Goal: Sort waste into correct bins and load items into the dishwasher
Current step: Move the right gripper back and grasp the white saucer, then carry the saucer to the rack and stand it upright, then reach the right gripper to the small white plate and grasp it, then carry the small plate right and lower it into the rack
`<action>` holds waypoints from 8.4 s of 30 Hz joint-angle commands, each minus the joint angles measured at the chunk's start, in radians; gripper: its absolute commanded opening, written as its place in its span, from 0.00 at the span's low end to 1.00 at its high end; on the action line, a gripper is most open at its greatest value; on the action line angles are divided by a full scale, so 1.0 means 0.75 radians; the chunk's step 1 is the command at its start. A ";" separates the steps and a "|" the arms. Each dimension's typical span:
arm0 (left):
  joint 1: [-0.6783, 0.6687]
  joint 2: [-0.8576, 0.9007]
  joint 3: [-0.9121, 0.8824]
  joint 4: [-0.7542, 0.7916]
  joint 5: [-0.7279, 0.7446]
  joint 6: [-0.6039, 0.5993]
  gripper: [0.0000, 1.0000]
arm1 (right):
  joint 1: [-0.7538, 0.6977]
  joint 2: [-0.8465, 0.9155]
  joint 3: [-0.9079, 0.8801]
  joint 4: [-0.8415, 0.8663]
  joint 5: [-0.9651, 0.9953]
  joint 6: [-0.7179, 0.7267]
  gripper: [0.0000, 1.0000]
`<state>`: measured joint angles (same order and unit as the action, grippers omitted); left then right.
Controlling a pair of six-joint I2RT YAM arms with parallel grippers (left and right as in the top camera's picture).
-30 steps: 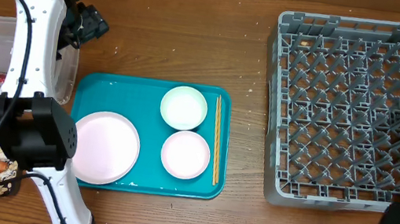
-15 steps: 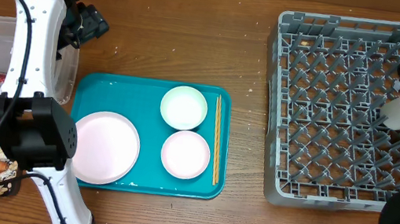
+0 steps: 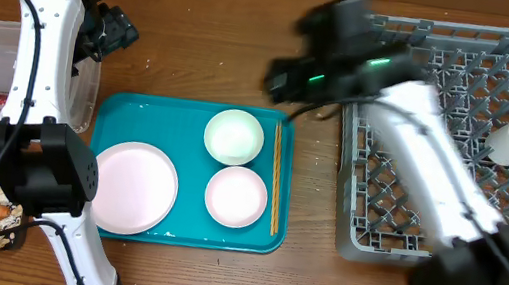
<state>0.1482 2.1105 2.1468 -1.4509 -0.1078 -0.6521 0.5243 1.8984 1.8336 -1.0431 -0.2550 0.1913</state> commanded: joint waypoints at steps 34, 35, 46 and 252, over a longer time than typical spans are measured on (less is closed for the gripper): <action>-0.006 -0.007 0.011 -0.004 -0.004 -0.008 1.00 | 0.407 0.381 0.553 -0.243 0.434 0.030 0.04; -0.006 -0.007 0.011 -0.004 -0.004 -0.008 1.00 | 0.342 0.338 0.630 -0.314 0.434 0.052 0.04; -0.006 -0.007 0.011 -0.004 -0.004 -0.008 1.00 | -0.843 0.169 0.609 -0.620 -0.773 -0.321 0.04; -0.006 -0.007 0.011 -0.004 -0.004 -0.008 1.00 | -0.777 -0.180 0.204 -0.737 -0.742 -0.473 0.04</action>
<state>0.1455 2.1105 2.1468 -1.4513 -0.1078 -0.6521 0.1272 1.7885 2.0010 -1.5703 -0.5133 0.0811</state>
